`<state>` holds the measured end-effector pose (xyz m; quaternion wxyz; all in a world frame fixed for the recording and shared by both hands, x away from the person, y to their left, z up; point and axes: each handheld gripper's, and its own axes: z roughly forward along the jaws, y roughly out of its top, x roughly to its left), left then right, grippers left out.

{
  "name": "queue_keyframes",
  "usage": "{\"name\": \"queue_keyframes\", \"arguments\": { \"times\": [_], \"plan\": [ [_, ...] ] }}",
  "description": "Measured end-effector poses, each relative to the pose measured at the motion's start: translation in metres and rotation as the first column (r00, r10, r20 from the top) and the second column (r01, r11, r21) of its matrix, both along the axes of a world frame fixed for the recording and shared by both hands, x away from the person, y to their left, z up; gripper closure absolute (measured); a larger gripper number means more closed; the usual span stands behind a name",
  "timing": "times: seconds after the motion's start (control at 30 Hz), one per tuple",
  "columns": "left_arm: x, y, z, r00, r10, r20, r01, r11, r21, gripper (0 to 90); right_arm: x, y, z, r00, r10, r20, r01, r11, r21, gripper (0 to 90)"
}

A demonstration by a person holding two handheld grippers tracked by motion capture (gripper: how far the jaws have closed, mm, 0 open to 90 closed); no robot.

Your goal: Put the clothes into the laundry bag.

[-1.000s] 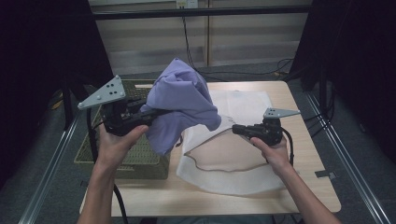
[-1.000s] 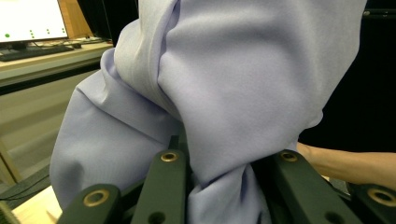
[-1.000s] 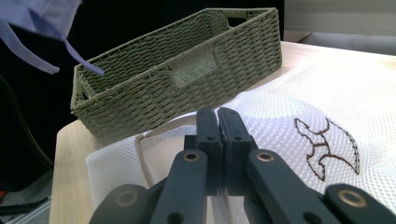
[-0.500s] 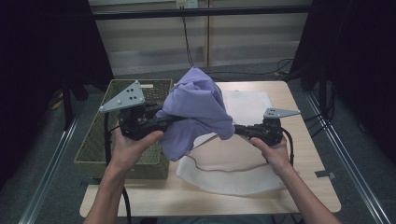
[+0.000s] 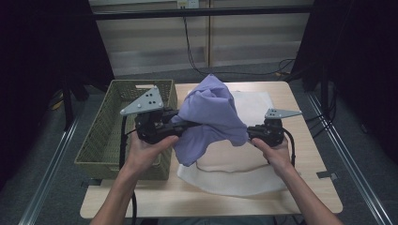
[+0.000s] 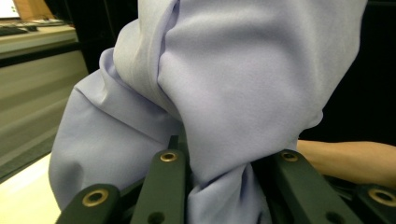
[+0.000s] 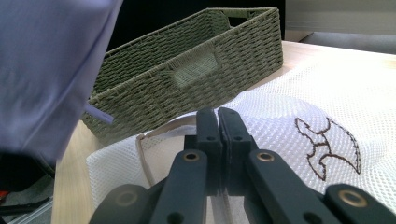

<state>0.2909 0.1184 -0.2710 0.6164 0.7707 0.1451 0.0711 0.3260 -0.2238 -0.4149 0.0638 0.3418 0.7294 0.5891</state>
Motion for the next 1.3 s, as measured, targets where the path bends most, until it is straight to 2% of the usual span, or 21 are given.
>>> {"name": "queue_keyframes", "arguments": {
  "times": [0.23, 0.4, 0.63, 0.73, 0.87, 1.3],
  "plan": [
    [0.01, -0.011, -0.018, 0.9987, -0.032, -0.04, 0.032, 0.9994, 0.013, 74.5, 0.0, -0.001, 0.001, 1.0, -0.004, 0.0, 0.004, 1.0, -0.002, 88.1],
    [0.015, -0.017, -0.03, 0.9981, -0.023, -0.057, 0.025, 0.9989, 0.039, 74.4, 0.0, -0.001, 0.001, 1.0, -0.006, 0.002, 0.006, 1.0, 0.0, 87.9],
    [0.02, -0.026, -0.047, 0.9975, -0.025, -0.066, 0.028, 0.9986, 0.044, 74.4, -0.001, 0.0, 0.001, 1.0, -0.003, 0.002, 0.004, 1.0, -0.003, 87.8],
    [0.021, -0.029, -0.052, 0.9973, -0.017, -0.072, 0.021, 0.9979, 0.061, 74.3, -0.001, -0.001, 0.001, 1.0, -0.004, 0.002, 0.004, 1.0, -0.003, 87.8],
    [0.024, -0.033, -0.06, 0.9975, -0.002, -0.071, 0.01, 0.9936, 0.112, 74.2, -0.001, -0.001, 0.001, 1.0, -0.007, 0.004, 0.007, 1.0, -0.003, 87.8],
    [0.028, -0.048, -0.084, 0.9965, -0.006, -0.084, 0.019, 0.9862, 0.164, 73.6, -0.001, 0.0, 0.0, 1.0, 0.0, 0.002, 0.0, 1.0, -0.006, 87.8]
  ]
}}
